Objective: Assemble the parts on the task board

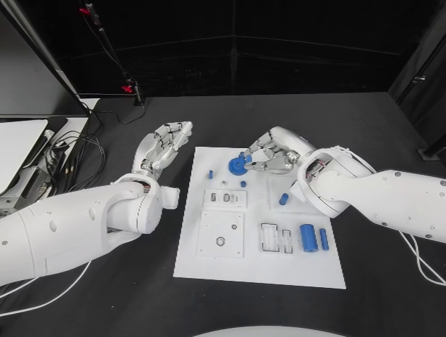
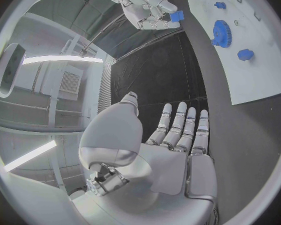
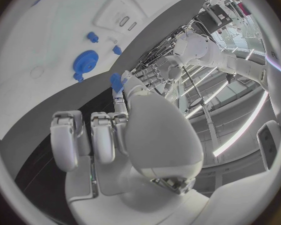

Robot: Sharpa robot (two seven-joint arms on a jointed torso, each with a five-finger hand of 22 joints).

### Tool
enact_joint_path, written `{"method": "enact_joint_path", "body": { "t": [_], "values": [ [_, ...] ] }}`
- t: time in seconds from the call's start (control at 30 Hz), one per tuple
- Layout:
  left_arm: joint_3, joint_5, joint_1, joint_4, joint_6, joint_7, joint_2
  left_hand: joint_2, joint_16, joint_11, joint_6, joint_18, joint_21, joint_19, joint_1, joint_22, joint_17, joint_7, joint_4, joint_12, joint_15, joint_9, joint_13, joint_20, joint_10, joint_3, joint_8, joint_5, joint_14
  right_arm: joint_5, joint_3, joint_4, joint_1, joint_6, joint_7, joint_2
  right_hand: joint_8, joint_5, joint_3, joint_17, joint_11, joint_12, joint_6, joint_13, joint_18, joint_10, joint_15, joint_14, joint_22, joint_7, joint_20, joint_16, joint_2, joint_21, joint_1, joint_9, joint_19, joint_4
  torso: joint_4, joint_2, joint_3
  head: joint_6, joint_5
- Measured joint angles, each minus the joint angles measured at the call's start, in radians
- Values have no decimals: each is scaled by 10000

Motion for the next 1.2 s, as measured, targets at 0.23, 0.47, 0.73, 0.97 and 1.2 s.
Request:
{"method": "enact_joint_path", "body": {
  "t": [0.23,0.47,0.73,0.97,1.2],
  "values": [
    [0,0,5,9,-5,0,4,0,0,0,0,0,0,0,0,-1,0,0,0,0,0,0,0,0,0,0,0,0,0,-14,-4,211,-78,369,-881,484,-2,33,-2,0,0,0,6,0,0,0,31,-31,0,6,0,0,37,0,39,0,0,-53,-12,-4,-3,-119,242],
    [-1,0,7,5,-5,0,16,11,0,0,0,0,0,0,11,-1,0,0,0,0,0,-13,0,0,0,0,0,0,0,-89,-15,318,-290,553,-1522,721,-15,56,-2,-1,-1,0,7,0,0,0,31,-31,0,7,0,0,35,0,41,0,0,-53,-25,-14,-12,-225,272],
    [-3,0,7,-5,-2,0,19,39,0,0,0,0,-1,0,40,8,0,0,0,0,35,-17,0,0,-1,0,40,39,36,-250,-15,335,-640,581,-2034,809,-55,56,26,-1,0,0,7,0,0,0,31,-31,0,7,-1,0,-4,0,80,0,0,-81,-39,-28,-15,-313,261],
    [-12,0,7,-10,-2,0,18,39,0,-1,0,0,-1,0,39,8,1,0,0,14,35,-26,1,0,-1,0,40,39,36,-421,-19,298,-877,551,-2305,897,-61,55,26,-2,-1,0,9,0,0,0,31,-31,0,9,-1,0,-5,0,80,0,0,-82,-42,-11,-7,-384,233],
    [-35,0,7,-15,-3,0,11,39,0,-1,0,0,-1,0,39,8,0,0,0,42,36,-30,0,0,-1,0,40,39,35,-538,-20,257,-948,524,-2440,923,-60,93,-1,-2,-1,0,9,0,0,-1,66,5,-1,10,-1,0,-17,0,91,0,0,-109,-42,-7,-3,-445,212]
  ]
}}
